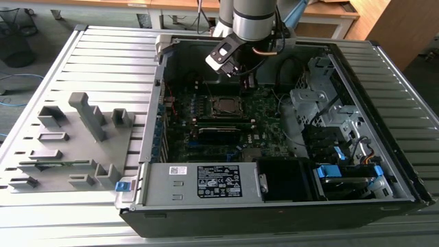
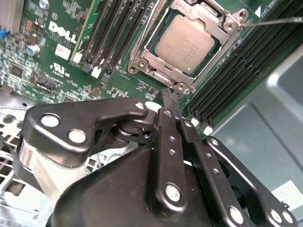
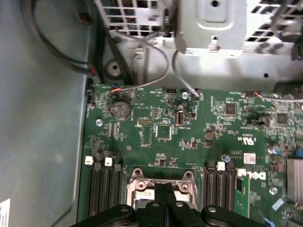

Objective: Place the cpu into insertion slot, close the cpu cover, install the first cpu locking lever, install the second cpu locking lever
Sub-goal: 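Close the cpu cover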

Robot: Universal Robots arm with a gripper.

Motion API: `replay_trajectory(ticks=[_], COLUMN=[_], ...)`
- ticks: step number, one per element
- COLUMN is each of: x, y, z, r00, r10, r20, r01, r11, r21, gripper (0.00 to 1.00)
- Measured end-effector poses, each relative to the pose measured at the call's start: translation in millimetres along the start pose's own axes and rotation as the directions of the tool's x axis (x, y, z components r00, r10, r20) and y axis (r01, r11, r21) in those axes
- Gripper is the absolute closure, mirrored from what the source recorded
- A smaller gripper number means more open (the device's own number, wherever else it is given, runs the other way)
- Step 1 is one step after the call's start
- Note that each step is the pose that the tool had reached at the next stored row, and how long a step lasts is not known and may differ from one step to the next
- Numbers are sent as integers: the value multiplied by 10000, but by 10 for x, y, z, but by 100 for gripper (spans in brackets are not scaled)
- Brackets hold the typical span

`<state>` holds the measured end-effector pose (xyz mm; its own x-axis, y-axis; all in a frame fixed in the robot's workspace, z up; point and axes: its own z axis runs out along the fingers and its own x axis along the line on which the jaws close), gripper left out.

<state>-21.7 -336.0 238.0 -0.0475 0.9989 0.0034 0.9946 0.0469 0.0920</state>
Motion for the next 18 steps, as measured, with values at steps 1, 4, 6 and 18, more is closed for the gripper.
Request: replay_trajectory(ticks=[1,4,6,18], x=[0,1,0,0], y=[0,0,-1,0], z=[2,9,9,12], r00=[9998,9975,9954,9954], r10=[-176,-701,-951,-954], r20=[-12,-59,-76,-104], r01=[176,701,951,956], r11=[9998,9975,9955,9953], r21=[1,0,0,163], gripper=[89,89,89,89])
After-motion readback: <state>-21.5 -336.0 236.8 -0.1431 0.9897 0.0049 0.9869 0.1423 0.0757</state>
